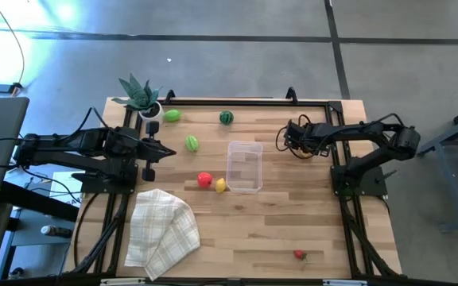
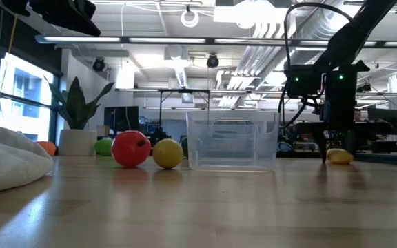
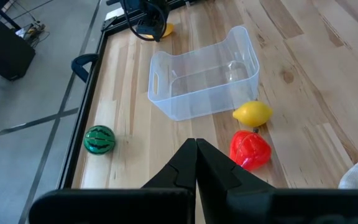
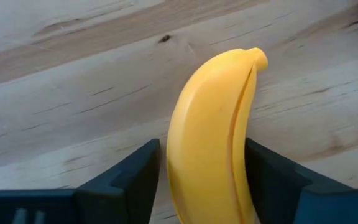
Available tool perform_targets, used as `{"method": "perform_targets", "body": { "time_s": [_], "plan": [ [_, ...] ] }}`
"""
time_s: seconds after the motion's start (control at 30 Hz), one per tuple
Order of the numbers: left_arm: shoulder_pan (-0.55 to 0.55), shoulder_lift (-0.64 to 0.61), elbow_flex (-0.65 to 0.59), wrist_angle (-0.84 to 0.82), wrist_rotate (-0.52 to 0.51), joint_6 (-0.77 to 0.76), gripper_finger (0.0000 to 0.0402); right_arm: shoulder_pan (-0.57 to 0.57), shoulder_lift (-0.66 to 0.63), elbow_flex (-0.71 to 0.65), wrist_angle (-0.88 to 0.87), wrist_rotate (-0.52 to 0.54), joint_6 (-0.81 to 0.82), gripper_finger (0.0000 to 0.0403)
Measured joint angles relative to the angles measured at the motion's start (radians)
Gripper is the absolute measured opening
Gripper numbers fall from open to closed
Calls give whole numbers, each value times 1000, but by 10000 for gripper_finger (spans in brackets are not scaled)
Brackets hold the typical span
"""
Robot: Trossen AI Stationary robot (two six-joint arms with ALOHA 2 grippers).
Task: Pick and placing Produce into tupperware
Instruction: Put the banana into the transparent bin
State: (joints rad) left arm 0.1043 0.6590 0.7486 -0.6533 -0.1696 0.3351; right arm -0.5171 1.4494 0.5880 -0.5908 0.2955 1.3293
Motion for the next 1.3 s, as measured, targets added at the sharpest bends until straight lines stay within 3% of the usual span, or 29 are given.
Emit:
{"method": "perform_targets", "body": {
  "time_s": [0.4, 0.77, 1.3],
  "plan": [
    [0, 0, 0, 0, 0, 0, 1, 0, 0, 0, 9, -2, -3, 133],
    [0, 0, 0, 0, 0, 0, 1, 2, 0, 3, 9, -5, -15, 135],
    [0, 0, 0, 0, 0, 0, 1, 85, -20, 152, -106, 26, -56, 135]
  ]
}}
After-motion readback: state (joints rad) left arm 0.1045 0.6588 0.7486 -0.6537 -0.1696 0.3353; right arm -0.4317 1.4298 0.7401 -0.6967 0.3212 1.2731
